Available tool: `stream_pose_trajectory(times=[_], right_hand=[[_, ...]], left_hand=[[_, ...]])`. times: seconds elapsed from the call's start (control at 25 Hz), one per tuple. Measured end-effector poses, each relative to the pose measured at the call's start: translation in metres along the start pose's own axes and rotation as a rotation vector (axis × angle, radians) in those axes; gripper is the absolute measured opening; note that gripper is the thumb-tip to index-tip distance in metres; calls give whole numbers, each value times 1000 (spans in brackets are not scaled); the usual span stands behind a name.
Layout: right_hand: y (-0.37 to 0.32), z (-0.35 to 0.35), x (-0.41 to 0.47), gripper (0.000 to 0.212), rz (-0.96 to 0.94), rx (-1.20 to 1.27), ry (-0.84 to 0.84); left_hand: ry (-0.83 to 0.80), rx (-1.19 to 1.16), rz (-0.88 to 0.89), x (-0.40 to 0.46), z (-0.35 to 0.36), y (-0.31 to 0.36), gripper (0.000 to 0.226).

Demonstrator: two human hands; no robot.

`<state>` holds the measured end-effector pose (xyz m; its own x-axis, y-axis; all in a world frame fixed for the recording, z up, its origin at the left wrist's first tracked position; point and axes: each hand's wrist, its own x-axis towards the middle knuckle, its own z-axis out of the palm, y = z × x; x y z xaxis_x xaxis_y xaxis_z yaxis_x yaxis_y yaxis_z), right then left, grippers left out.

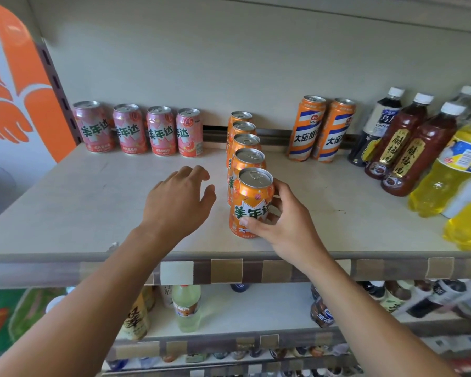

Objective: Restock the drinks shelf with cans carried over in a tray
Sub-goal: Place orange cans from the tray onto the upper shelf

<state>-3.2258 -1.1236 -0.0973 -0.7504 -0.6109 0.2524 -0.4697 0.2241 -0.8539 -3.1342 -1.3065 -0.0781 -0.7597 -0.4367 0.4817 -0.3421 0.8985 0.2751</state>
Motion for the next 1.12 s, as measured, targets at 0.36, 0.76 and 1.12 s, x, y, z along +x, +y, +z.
stream_pose_trajectory(times=[0.36,0.76,1.12], right_hand=[[-6,1,-5,74,5,-65,15],[-2,-34,-49,71,-57,-352,96],[30,-135,-177,48,16,-881,218]], left_hand=[[32,-19,31,-19,-8,6,33],[37,-10,43,-66,-18,37,31],[-65,-125,266,-127,7,163,26]])
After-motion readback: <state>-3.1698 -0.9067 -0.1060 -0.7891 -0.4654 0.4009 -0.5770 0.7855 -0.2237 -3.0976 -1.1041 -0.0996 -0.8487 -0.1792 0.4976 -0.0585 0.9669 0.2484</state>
